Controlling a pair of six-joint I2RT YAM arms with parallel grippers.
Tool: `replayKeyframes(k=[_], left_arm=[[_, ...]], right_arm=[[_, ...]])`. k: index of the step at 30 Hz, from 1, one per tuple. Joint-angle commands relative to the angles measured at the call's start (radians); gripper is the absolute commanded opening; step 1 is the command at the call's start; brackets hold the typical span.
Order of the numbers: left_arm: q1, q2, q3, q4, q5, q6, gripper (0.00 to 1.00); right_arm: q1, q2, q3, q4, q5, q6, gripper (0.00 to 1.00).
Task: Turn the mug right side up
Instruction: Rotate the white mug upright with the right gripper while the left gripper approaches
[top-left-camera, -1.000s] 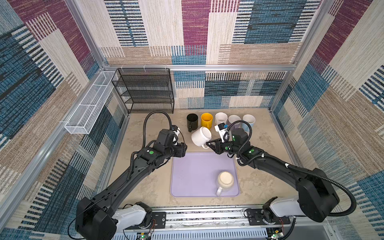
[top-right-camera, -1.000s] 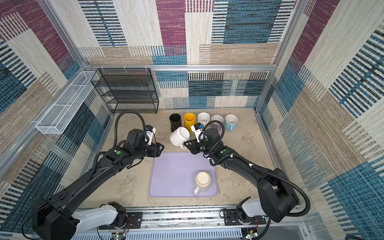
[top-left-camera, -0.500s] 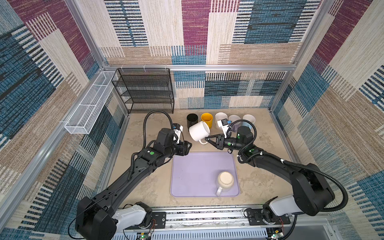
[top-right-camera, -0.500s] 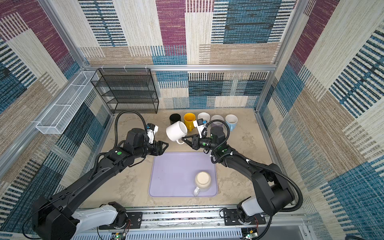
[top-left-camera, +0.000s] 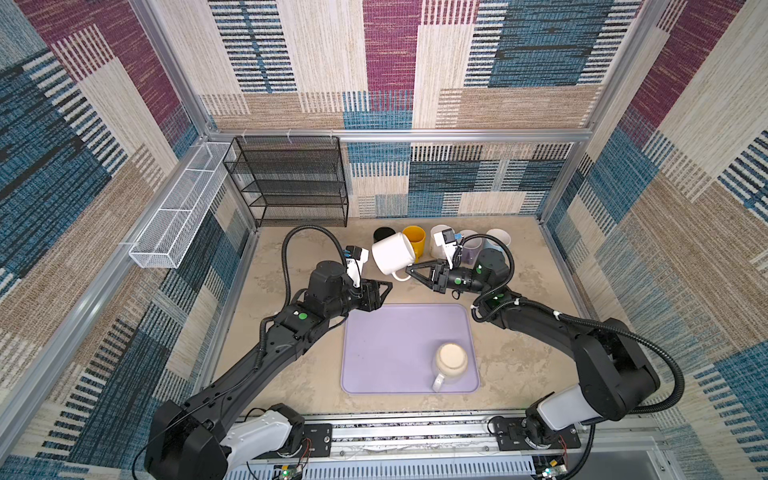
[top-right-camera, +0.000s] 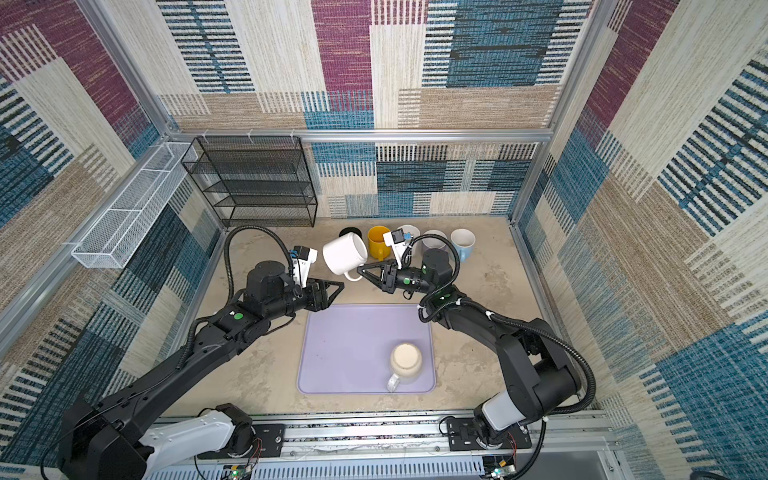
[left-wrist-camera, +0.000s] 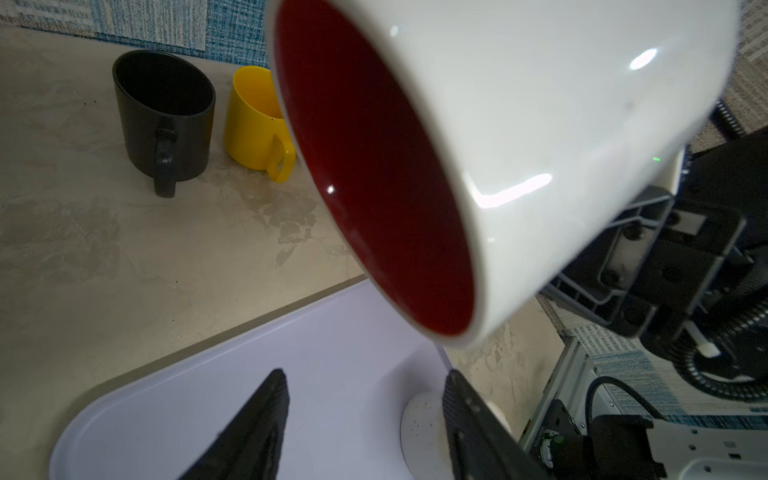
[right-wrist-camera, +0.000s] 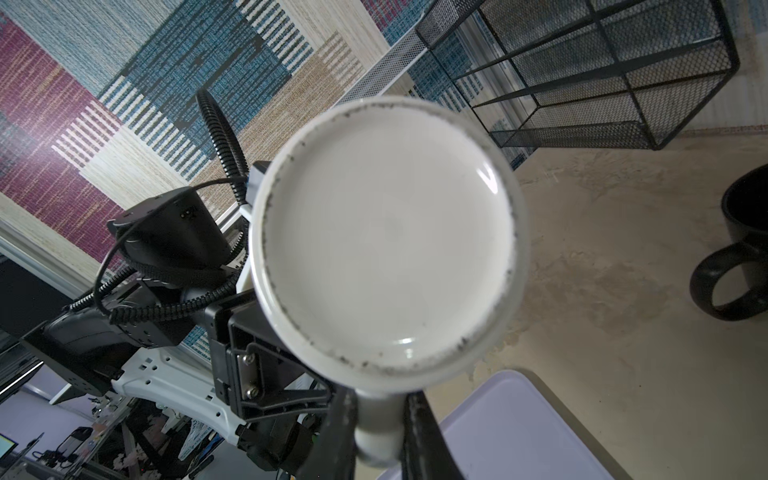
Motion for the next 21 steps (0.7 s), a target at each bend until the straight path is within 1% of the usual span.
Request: replayKeyframes(k=[1, 9, 21], left_arm=[[0.001, -0.024, -0.031, 0.132, 0.035, -0.048, 0.60], [0.001, -0.057, -0.090, 0.277, 0.069, -0.083, 0.58], [0.000, -0.064, -0.193, 0.529, 0.071, -0.139, 0.54]], right_arm=[[0.001, 0.008, 0.016, 0.173, -0.043, 0.040, 0.00], [0.002, 0.023, 0.017, 0.294, -0.067, 0.097, 0.00], [0.021, 0.051, 0.009, 0.418, -0.041, 0.180, 0.00]])
